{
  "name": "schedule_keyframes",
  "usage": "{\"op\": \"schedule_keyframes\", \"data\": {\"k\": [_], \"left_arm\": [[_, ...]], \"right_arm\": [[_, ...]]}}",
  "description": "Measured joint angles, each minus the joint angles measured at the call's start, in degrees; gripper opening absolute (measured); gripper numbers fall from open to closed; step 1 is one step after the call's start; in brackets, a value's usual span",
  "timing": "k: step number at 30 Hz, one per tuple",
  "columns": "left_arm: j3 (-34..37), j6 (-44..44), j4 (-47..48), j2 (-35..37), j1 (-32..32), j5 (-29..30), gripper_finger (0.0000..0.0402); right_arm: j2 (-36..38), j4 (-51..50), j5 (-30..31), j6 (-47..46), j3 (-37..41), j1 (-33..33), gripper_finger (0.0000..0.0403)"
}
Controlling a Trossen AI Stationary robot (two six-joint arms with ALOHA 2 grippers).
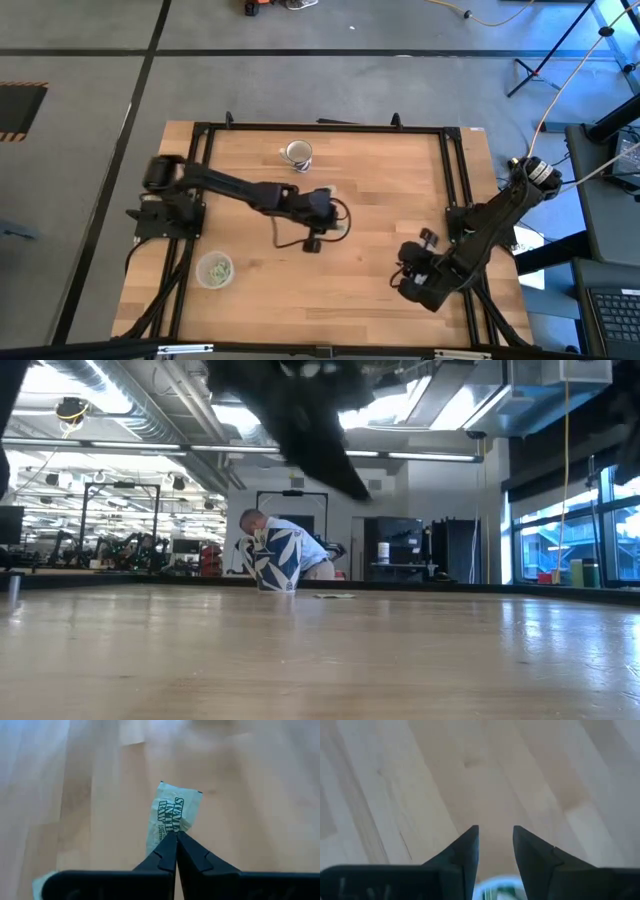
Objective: Pick and place Stevia / Truvia into bins
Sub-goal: Put the light green stevia packet into the left transparent container
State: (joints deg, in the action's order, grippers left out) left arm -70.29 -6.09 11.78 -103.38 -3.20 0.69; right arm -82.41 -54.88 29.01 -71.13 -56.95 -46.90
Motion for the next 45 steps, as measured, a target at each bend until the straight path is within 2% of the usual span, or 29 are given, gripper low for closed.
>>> {"op": "schedule_keyframes", "data": {"k": [4, 7, 13, 18, 21, 27, 35, 40, 45], "left_arm": [[0.0, 2.4, 8.7, 7.7, -3.2, 0.6, 0.0002], [0.0, 7.4, 15.2, 13.5, -6.7, 1.9, 0.0003], [-0.1, 25.4, 28.3, 22.1, -15.5, 5.9, 0.0003], [-0.1, 44.0, 41.0, 25.0, -23.9, 7.1, 0.0002], [-0.1, 56.7, 46.9, 25.2, -28.8, 6.9, 0.0003], [-0.1, 82.1, 54.9, 25.2, -38.2, 4.3, 0.0003], [2.6, 108.8, 58.6, 25.1, -49.6, 5.8, 0.0002], [6.6, 118.8, 59.5, 23.8, -53.1, 5.7, 0.0003], [9.8, 121.0, 58.7, 22.7, -53.6, 5.8, 0.0003]], "right_arm": [[0.0, 5.9, 1.4, 11.3, 0.0, 3.5, 0.0123], [0.0, 11.1, 1.7, 20.7, 0.0, 7.3, 0.0123], [0.0, 24.7, 2.4, 40.2, 0.0, 15.0, 0.0123], [0.0, 31.4, 2.4, 53.3, 0.0, 20.7, 0.0123], [0.0, 33.7, 2.0, 56.0, 0.0, 24.0, 0.0123], [0.0, 34.6, -2.9, 59.4, 0.0, 29.1, 0.0123], [-3.6, 35.2, -3.4, 62.9, 0.0, 34.2, 0.0123], [-7.4, 38.2, -5.7, 66.0, 0.0, 37.1, 0.0123], [-10.2, 42.0, -8.7, 69.1, 0.0, 39.8, 0.0123]]}}
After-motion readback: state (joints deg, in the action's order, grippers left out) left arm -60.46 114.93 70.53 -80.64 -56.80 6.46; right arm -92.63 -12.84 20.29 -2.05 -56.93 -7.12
